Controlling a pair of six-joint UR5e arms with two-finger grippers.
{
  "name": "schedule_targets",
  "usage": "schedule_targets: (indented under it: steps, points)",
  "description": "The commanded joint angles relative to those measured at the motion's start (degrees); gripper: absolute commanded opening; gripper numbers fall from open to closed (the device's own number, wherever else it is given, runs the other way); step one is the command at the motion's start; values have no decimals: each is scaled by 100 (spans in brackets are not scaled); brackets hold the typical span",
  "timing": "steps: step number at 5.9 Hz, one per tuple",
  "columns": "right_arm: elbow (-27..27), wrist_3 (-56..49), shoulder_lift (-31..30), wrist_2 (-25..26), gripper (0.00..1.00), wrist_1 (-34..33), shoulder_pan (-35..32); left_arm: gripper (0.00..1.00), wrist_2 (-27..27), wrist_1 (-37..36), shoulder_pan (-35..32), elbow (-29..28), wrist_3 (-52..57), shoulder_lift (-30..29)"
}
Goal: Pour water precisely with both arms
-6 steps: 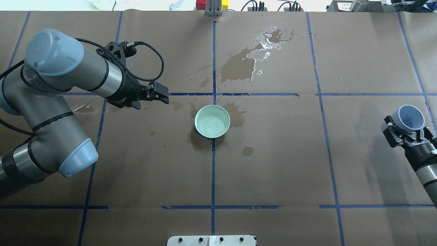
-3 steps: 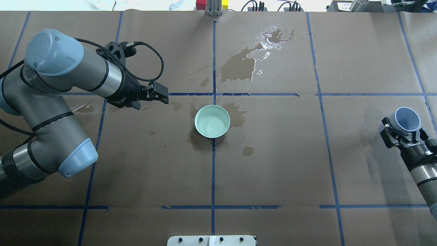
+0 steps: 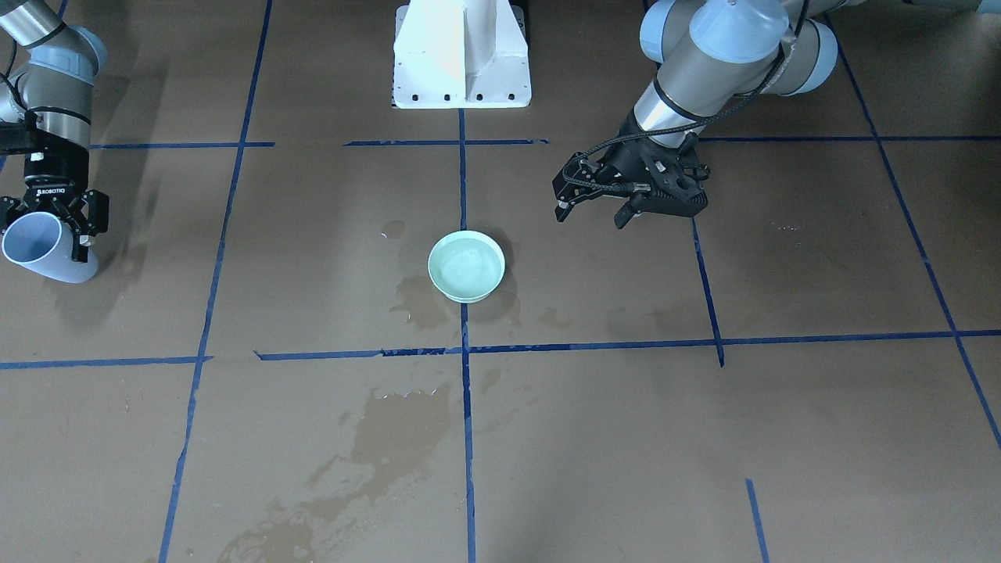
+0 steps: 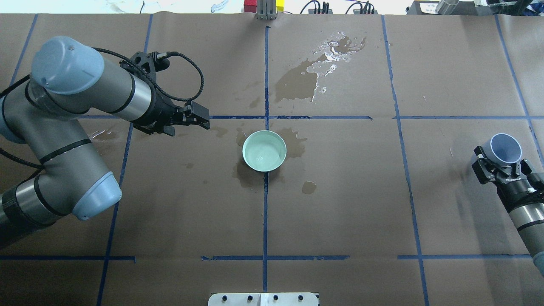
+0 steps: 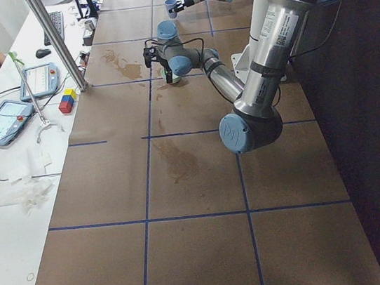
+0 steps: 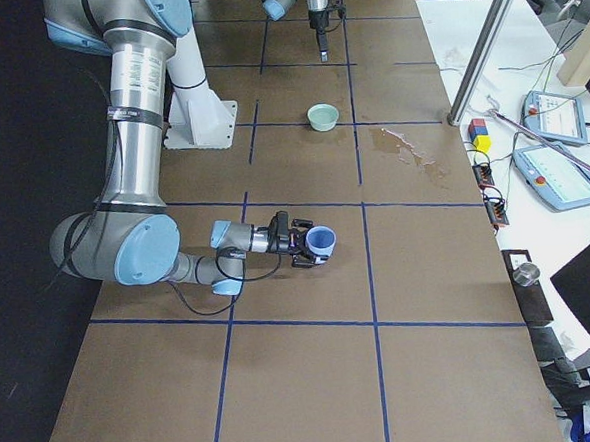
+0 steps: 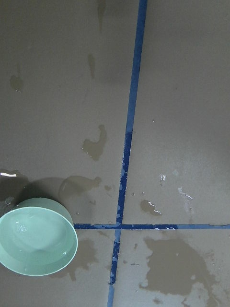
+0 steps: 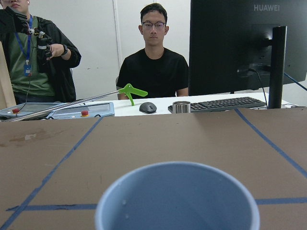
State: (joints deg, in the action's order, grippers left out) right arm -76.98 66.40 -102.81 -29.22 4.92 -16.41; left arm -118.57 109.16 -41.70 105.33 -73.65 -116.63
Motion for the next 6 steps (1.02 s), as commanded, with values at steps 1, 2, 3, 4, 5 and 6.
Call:
schedule_targets:
  steps: [1, 2, 3, 4, 5, 6]
  points:
    - [25, 5, -2, 4, 100, 53, -3, 100, 0, 0, -4, 5, 0, 0]
    - [94, -21, -11, 4, 100, 314, -3, 100, 0, 9, -4, 5, 0, 0]
    - [173, -100, -28, -4, 100, 578, -12, 100, 0, 0, -4, 14, 0, -8]
    - [157, -205, -63, -13, 100, 720, -12, 100, 0, 0, -4, 49, -9, 0]
    - [96, -328, -64, -13, 100, 913, -29, 100, 0, 0, -13, 84, -9, 0]
    - [52, -582, -72, -5, 100, 1167, -38, 100, 0, 0, -22, 110, -9, 0]
